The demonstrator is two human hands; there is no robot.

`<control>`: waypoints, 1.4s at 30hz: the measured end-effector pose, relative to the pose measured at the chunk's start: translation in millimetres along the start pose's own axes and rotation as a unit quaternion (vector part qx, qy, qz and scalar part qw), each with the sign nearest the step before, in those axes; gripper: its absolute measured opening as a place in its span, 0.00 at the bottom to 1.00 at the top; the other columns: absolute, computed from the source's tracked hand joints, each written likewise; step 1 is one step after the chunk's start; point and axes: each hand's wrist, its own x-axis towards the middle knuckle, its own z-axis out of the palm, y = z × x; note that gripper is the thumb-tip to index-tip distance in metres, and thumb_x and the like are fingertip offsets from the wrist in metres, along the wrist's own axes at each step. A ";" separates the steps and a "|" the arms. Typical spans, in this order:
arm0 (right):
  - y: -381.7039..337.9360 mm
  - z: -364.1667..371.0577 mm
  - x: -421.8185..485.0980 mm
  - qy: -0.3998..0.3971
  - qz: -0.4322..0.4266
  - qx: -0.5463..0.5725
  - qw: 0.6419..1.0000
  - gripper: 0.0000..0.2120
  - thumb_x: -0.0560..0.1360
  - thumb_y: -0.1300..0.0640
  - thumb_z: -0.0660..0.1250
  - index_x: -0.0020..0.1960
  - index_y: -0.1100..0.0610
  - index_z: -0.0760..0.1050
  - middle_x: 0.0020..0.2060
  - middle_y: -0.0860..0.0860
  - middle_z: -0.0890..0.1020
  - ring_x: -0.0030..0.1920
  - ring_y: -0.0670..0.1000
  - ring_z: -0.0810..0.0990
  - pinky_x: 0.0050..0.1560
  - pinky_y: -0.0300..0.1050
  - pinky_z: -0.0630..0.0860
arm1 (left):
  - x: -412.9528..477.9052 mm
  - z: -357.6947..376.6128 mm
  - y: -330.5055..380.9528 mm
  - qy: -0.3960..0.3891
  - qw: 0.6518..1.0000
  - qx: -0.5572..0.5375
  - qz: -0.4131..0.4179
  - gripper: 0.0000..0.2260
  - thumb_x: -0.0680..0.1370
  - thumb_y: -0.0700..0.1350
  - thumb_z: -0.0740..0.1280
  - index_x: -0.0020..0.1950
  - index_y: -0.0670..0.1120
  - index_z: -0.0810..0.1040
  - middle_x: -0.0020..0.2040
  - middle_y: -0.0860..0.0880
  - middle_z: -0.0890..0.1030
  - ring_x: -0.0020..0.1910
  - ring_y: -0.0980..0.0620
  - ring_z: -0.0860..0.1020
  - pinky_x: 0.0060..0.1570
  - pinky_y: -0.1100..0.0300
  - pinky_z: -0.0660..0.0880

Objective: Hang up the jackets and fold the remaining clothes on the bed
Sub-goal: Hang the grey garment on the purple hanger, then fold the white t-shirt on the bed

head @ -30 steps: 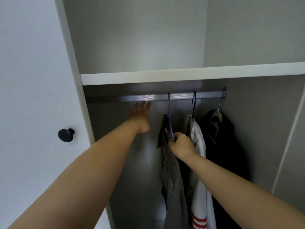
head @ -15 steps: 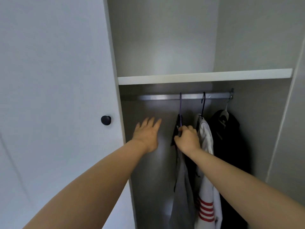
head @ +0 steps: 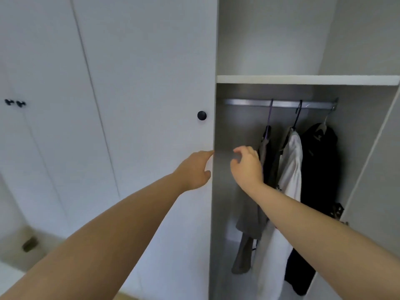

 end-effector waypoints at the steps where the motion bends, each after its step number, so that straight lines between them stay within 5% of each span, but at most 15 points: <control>1: -10.8 2.9 -9.3 -0.011 -0.005 0.010 1.000 0.14 0.75 0.64 0.62 0.61 0.60 0.75 0.58 0.54 0.76 0.62 0.53 0.70 0.60 0.44 0.68 | -14.0 -4.6 -7.8 -0.001 1.000 0.007 -0.016 0.27 0.80 0.42 0.61 0.78 0.47 0.54 0.77 0.48 0.59 0.75 0.48 0.58 0.72 0.58 0.56; 7: -84.8 47.0 -68.8 -0.106 -0.047 0.067 0.991 0.16 0.76 0.64 0.60 0.63 0.58 0.72 0.61 0.52 0.73 0.63 0.49 0.69 0.55 0.36 0.64 | -107.8 -31.4 -67.5 0.021 0.992 0.061 -0.111 0.29 0.79 0.42 0.61 0.78 0.47 0.53 0.78 0.47 0.55 0.76 0.48 0.55 0.72 0.54 0.57; 12: -162.7 107.9 -131.8 -0.203 -0.108 0.100 0.968 0.16 0.76 0.63 0.61 0.63 0.56 0.71 0.63 0.50 0.71 0.49 0.42 0.68 0.49 0.38 0.67 | -208.7 -57.4 -121.1 0.055 0.971 0.082 -0.219 0.31 0.78 0.41 0.62 0.78 0.47 0.52 0.79 0.47 0.51 0.76 0.47 0.55 0.72 0.51 0.59; 20: -302.2 198.1 -268.5 -0.375 -0.236 0.164 0.881 0.18 0.76 0.63 0.61 0.65 0.58 0.69 0.64 0.52 0.70 0.62 0.51 0.70 0.53 0.39 0.67 | -403.0 -90.1 -192.8 0.112 0.889 0.069 -0.440 0.31 0.78 0.40 0.61 0.78 0.48 0.52 0.78 0.47 0.51 0.75 0.46 0.57 0.70 0.51 0.62; 32: -422.8 246.9 -479.3 -0.583 -0.387 0.209 0.683 0.17 0.75 0.62 0.63 0.64 0.61 0.71 0.62 0.57 0.71 0.62 0.56 0.71 0.60 0.47 0.70 | -647.2 -74.3 -182.9 0.181 0.685 0.043 -0.705 0.31 0.78 0.40 0.62 0.78 0.47 0.51 0.78 0.46 0.49 0.75 0.42 0.56 0.67 0.47 0.66; 39: -433.3 226.8 -602.8 -0.659 -0.504 0.179 0.528 0.20 0.76 0.59 0.64 0.67 0.60 0.67 0.66 0.56 0.67 0.65 0.56 0.68 0.61 0.51 0.69 | -743.3 -20.5 -118.1 0.235 0.525 0.007 -0.818 0.33 0.77 0.41 0.63 0.78 0.49 0.50 0.79 0.46 0.47 0.75 0.41 0.56 0.66 0.46 0.66; 42: -419.5 215.0 -644.2 -0.671 -0.527 0.183 0.488 0.19 0.76 0.61 0.64 0.66 0.61 0.68 0.65 0.57 0.68 0.66 0.57 0.68 0.60 0.50 0.69 | -766.6 14.7 -89.0 0.288 0.471 -0.008 -0.834 0.34 0.75 0.38 0.63 0.78 0.49 0.52 0.79 0.46 0.48 0.75 0.42 0.57 0.67 0.47 0.66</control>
